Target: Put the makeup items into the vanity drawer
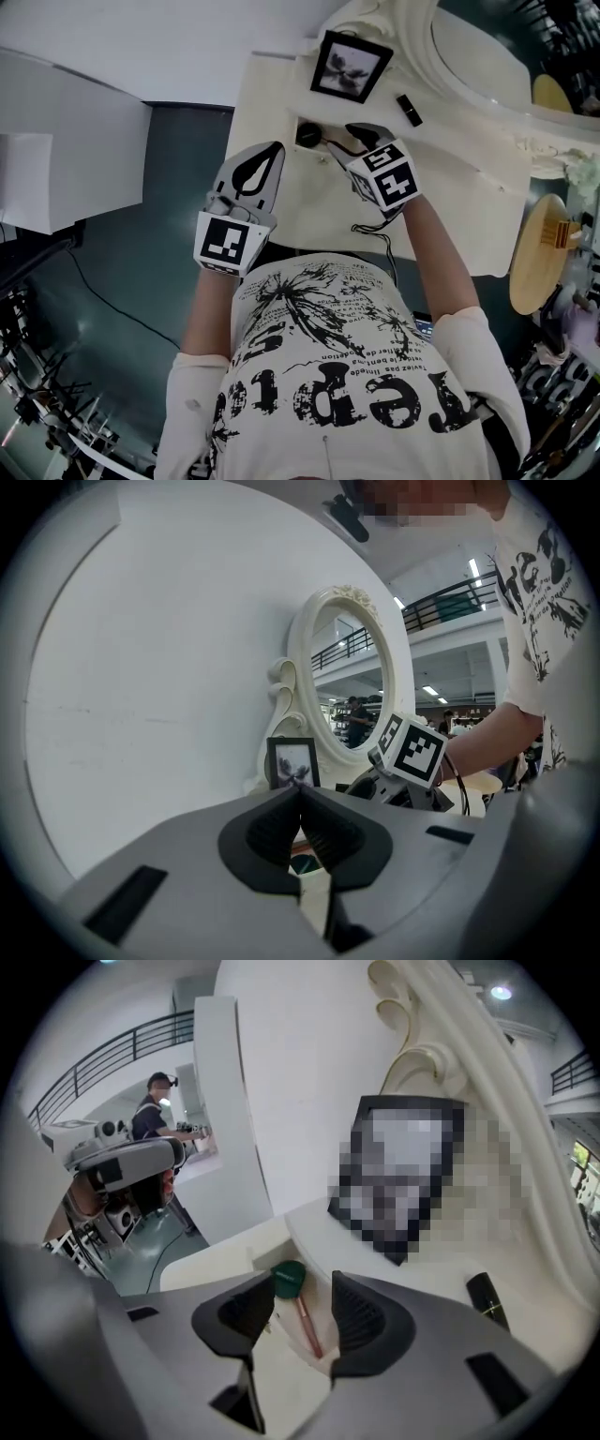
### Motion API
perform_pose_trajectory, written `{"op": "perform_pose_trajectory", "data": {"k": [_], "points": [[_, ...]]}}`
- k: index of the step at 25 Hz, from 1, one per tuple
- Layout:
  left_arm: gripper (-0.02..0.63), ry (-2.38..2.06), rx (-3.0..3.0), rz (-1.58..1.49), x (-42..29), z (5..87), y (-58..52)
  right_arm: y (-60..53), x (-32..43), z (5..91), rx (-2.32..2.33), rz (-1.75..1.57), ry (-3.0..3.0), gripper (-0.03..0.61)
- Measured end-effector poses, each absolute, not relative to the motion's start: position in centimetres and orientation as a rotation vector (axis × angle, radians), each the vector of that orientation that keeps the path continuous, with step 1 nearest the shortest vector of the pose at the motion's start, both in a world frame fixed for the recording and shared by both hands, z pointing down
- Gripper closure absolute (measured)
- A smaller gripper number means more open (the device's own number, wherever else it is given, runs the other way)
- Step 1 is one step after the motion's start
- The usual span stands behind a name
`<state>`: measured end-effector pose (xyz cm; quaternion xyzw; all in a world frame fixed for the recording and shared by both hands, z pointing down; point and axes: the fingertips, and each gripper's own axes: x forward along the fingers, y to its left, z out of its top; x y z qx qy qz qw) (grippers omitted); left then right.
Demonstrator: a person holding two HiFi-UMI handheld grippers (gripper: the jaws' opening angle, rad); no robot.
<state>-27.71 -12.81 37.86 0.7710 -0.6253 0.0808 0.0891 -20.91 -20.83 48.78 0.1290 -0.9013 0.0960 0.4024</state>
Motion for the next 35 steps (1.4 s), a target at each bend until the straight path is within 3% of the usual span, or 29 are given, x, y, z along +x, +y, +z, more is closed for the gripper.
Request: {"op": "perform_pose_trajectory", "data": {"k": [5, 12, 23, 35], "points": [[0.601, -1.824, 2.373, 0.234, -26.9, 36.3, -13.8, -21.8, -19.7, 45.2, 0.477, 0.284, -2.389, 0.417], [0.601, -1.746, 2.492, 0.215, -25.6, 33.8, -15.4, -23.1, -16.9, 38.5, 0.765, 0.254, -2.586, 0.563], [0.601, -1.635, 2.649, 0.202, -23.5, 29.6, -16.1, -21.5, -12.3, 31.3, 1.069, 0.062, -2.751, 0.563], [0.601, -1.674, 2.648, 0.187, -24.0, 28.0, -16.3, -21.1, -11.9, 29.7, 1.090, 0.046, -2.831, 0.566]]}}
